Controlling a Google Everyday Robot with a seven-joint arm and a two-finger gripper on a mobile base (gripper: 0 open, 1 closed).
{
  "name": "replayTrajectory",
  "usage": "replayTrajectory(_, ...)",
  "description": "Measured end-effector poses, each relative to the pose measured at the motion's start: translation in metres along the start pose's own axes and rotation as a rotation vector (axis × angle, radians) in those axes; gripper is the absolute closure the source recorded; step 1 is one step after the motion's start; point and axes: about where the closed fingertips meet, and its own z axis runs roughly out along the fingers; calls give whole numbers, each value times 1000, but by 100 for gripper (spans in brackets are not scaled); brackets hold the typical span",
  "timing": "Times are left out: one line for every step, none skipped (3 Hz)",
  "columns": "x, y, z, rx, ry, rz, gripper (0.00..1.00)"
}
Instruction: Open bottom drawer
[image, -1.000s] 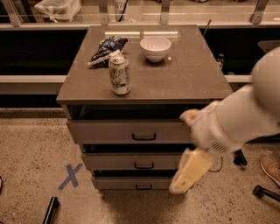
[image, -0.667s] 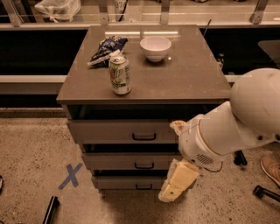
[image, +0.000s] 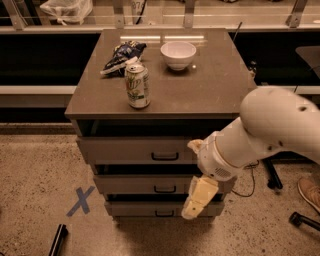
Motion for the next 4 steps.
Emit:
replayTrajectory(42,-20,73,-33,-98,14,0)
replayTrajectory(118,-28,147,28,-247,48,0)
replayTrajectory(183,-24,193,36,-310,75,0)
replayTrajectory(190,-7,227,-17,-351,99,0)
